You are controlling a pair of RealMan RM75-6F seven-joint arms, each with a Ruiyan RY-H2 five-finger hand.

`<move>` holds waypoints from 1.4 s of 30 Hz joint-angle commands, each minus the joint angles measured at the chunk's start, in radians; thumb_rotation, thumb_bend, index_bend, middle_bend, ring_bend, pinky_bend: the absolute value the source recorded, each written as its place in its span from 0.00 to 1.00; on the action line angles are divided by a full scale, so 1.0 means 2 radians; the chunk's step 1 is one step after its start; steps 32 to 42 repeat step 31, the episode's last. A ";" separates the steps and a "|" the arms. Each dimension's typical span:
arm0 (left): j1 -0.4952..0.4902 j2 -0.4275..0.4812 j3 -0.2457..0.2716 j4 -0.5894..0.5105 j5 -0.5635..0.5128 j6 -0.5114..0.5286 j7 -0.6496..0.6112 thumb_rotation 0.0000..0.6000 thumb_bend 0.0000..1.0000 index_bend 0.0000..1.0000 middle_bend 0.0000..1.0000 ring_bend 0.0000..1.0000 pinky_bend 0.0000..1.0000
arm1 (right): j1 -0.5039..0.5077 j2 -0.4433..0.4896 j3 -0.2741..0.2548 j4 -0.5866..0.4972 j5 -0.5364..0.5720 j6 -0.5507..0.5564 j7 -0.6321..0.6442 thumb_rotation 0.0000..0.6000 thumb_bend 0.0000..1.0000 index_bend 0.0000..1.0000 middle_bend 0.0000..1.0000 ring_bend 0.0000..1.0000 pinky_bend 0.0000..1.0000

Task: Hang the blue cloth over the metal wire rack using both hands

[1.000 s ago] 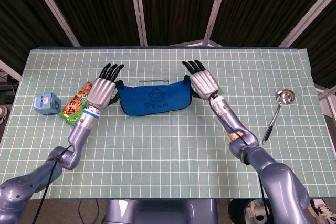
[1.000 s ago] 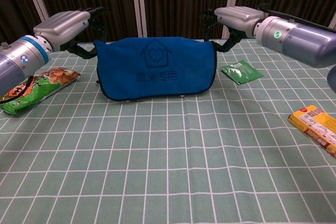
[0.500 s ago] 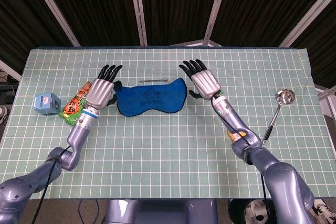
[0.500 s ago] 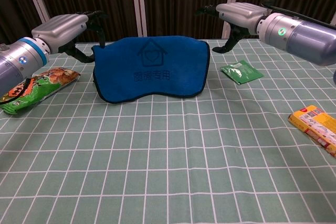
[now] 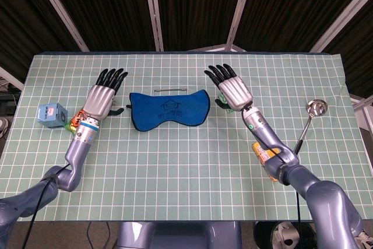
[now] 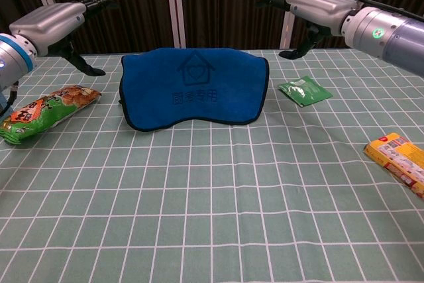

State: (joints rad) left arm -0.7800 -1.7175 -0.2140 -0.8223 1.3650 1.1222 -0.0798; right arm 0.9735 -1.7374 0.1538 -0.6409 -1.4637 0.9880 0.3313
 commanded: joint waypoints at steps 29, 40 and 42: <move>0.289 0.320 0.127 -0.435 0.042 0.225 0.087 1.00 0.00 0.00 0.00 0.00 0.00 | -0.314 0.316 -0.076 -0.533 0.037 0.272 -0.249 1.00 0.00 0.00 0.00 0.00 0.00; 0.296 0.321 0.128 -0.432 0.051 0.231 0.081 1.00 0.00 0.00 0.00 0.00 0.00 | -0.323 0.319 -0.077 -0.534 0.030 0.278 -0.242 1.00 0.00 0.00 0.00 0.00 0.00; 0.296 0.321 0.128 -0.432 0.051 0.231 0.081 1.00 0.00 0.00 0.00 0.00 0.00 | -0.323 0.319 -0.077 -0.534 0.030 0.278 -0.242 1.00 0.00 0.00 0.00 0.00 0.00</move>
